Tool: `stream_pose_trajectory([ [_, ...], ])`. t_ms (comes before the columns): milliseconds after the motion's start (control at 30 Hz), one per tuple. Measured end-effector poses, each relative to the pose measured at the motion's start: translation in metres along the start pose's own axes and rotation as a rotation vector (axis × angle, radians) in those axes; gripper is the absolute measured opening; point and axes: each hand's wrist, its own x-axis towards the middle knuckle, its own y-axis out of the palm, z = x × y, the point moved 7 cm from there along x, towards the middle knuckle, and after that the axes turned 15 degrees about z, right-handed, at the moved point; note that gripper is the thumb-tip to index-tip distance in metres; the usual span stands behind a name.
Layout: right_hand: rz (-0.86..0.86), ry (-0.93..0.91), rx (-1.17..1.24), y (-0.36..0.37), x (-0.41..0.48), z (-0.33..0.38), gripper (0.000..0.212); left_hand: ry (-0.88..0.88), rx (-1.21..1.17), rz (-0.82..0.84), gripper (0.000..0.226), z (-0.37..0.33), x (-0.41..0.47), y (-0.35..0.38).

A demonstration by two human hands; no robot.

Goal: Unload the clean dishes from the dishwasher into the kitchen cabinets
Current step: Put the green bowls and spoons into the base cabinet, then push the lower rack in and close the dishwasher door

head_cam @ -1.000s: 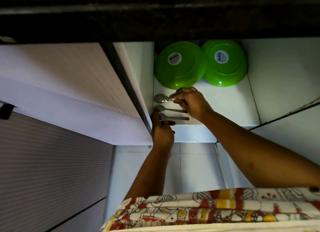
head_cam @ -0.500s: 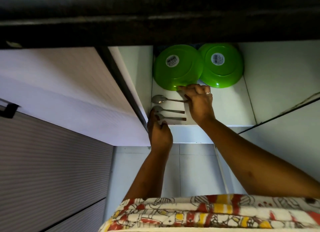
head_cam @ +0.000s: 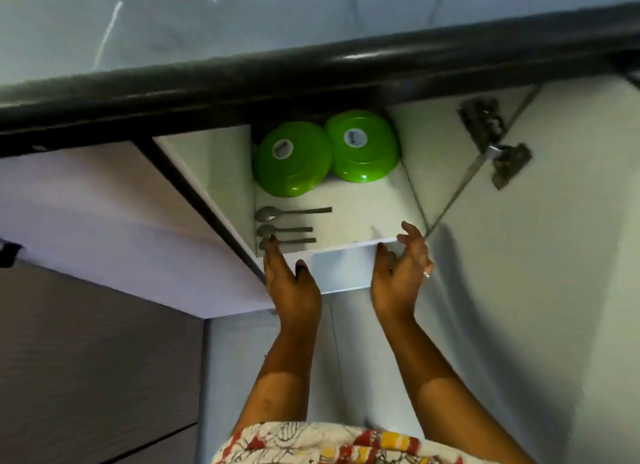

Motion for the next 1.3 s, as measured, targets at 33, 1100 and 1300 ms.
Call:
stream_pose_trajectory([
  [33,-0.009,0.002,0.0,-0.009,-0.007,0.001,0.047,0.034,-0.001,0.023,0.059,-0.004,-0.01,0.007],
  [1100,-0.102,0.206,0.407,-0.307,-0.21,0.068,0.02,0.374,0.064,0.756,0.053,-0.16,-0.375,0.115],
  [1300,0.233,0.011,0.149,-0.234,-0.218,0.09,0.021,0.431,0.275,0.519,0.059,-0.148,-0.35,0.068],
])
